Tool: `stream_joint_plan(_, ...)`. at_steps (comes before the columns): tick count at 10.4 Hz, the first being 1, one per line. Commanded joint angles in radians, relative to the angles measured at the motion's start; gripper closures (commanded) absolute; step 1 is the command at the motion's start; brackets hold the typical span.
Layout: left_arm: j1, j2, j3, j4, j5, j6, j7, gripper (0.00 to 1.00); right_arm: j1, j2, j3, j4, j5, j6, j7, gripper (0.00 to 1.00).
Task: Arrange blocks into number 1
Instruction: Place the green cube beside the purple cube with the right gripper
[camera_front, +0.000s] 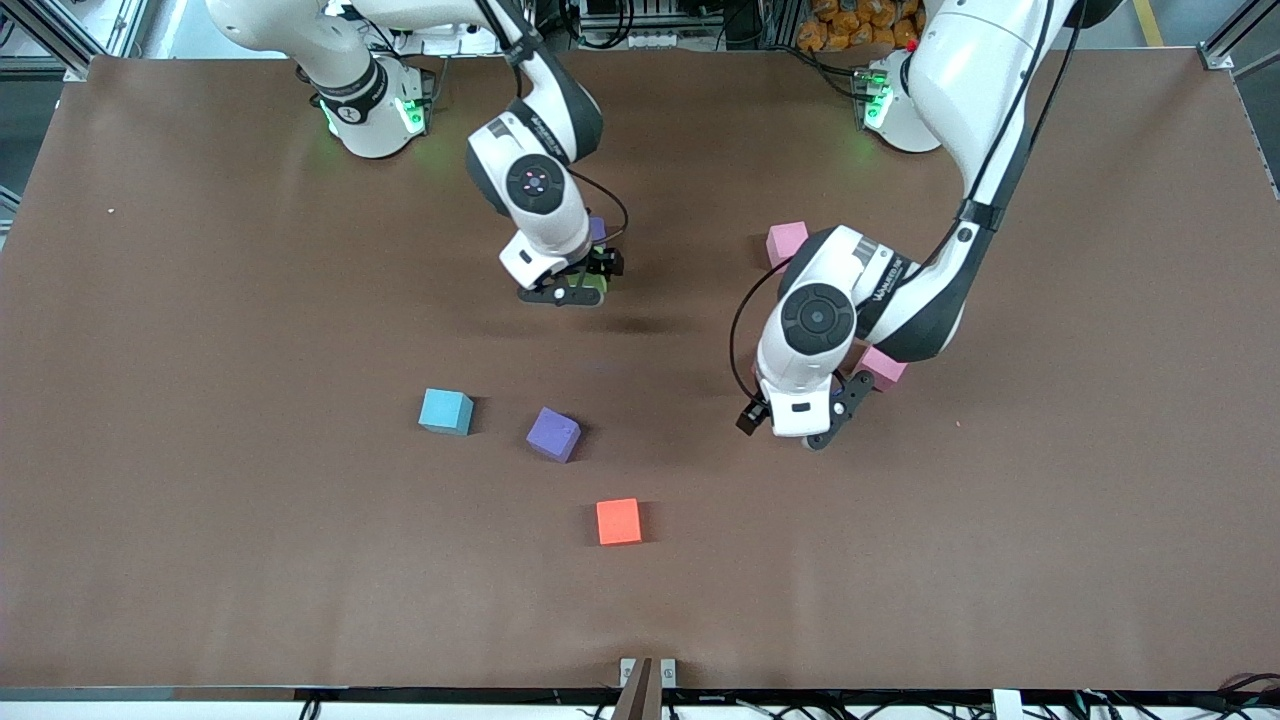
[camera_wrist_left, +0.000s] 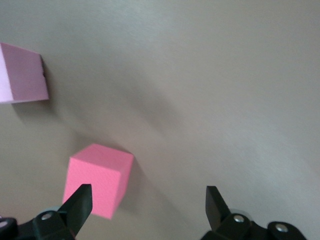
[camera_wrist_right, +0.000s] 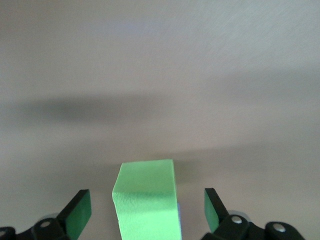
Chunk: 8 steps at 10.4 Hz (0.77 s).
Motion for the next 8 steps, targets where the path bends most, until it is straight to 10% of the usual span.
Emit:
stream_joint_plan(1, 0.020, -0.021, -0.009, -0.070, 0.014, -0.013, -0.016, 0.00, -0.083, -0.081, 0.008, -0.007, -0.091, -0.023, -0.013, 0.00)
stream_joint_plan(8, 0.040, -0.119, -0.038, -0.286, 0.012, 0.168, -0.018, 0.00, -0.246, 0.064, 0.006, 0.378, -0.282, -0.192, -0.019, 0.00)
